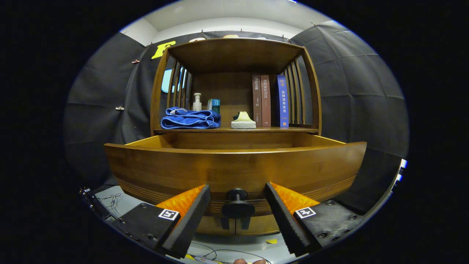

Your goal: Pull open the drawer, take out the items inside it, and place them on the countertop above the cabinet.

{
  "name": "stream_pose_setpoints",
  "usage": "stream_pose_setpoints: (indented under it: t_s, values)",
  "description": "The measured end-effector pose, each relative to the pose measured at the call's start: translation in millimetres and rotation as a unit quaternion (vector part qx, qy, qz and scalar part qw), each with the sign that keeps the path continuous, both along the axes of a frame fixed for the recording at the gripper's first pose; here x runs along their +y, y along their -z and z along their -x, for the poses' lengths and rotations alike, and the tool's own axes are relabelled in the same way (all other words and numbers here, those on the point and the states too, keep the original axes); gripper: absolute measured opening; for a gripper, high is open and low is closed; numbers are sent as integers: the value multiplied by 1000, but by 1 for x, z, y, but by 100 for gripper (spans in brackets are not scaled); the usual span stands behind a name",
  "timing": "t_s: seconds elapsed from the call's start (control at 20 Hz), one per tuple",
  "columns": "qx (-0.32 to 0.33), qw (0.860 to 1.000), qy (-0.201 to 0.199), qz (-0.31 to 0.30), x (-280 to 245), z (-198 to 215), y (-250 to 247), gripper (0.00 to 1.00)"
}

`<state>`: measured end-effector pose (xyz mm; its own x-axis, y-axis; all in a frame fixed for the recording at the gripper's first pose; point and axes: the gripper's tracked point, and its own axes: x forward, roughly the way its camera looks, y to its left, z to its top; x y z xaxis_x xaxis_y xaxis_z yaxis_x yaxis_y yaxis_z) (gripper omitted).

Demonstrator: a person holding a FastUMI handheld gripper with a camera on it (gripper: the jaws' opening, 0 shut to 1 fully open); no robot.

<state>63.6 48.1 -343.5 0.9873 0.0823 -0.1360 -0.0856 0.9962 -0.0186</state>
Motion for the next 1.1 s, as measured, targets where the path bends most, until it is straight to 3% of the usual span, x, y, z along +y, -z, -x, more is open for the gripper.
stream_pose_setpoints:
  t_s: [1.1]
  values:
    - [10, 1000, 5, 10, 15, -117, -4, 99]
